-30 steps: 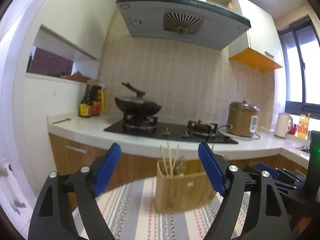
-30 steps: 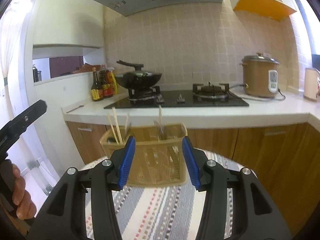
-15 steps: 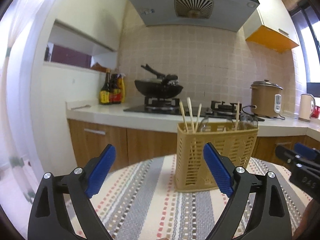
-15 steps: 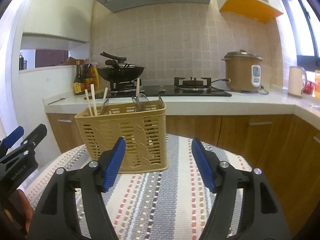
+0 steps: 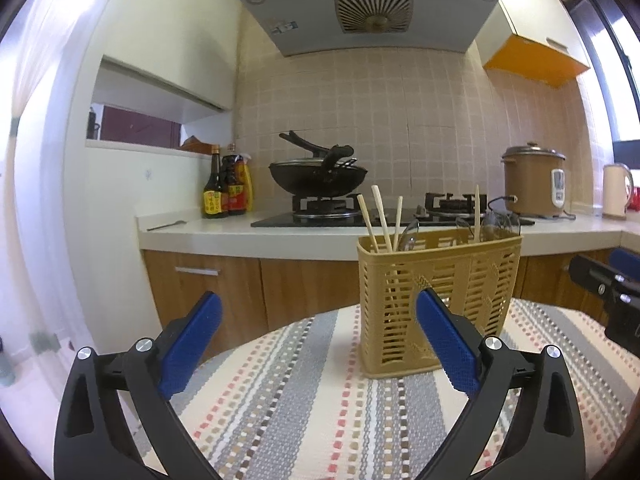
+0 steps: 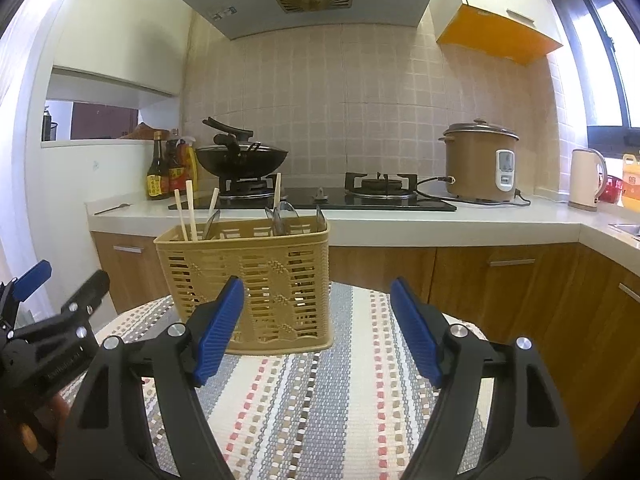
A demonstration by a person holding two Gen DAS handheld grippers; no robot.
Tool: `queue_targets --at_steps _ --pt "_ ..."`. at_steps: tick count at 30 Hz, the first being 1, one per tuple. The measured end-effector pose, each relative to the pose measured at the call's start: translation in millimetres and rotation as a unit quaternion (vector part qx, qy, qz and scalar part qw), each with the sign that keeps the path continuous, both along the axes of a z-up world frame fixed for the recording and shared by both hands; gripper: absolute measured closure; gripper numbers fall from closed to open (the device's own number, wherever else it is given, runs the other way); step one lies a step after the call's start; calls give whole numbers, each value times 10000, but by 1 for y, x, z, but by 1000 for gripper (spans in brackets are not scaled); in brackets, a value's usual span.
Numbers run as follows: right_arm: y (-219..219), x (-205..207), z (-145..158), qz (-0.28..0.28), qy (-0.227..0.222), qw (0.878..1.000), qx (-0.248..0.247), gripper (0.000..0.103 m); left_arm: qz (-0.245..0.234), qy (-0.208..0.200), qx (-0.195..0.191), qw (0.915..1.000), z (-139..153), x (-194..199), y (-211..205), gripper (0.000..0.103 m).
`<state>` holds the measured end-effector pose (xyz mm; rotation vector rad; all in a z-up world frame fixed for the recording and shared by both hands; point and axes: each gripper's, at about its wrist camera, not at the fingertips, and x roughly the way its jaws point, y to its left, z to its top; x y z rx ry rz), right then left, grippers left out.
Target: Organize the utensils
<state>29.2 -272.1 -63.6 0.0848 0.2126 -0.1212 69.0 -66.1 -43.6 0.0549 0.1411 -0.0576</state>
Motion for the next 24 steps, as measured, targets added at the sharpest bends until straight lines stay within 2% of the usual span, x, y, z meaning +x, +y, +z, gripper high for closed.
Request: queue_targets --at_steps 8,10,13,24 --pt "3 1 -1 13 26 10000 -75 31 96 26 103 9999 -3 1 -3 8" --pt "4 1 -1 13 31 9999 -99 28 158 -1 147 9998 -3 0 -4 8" --pt "5 0 -1 22 18 9999 -117 23 169 45 120 9998 -3 1 -3 7" --pt "12 1 -2 16 34 9996 -264 21 255 195 -48 9995 -3 6 6 7"
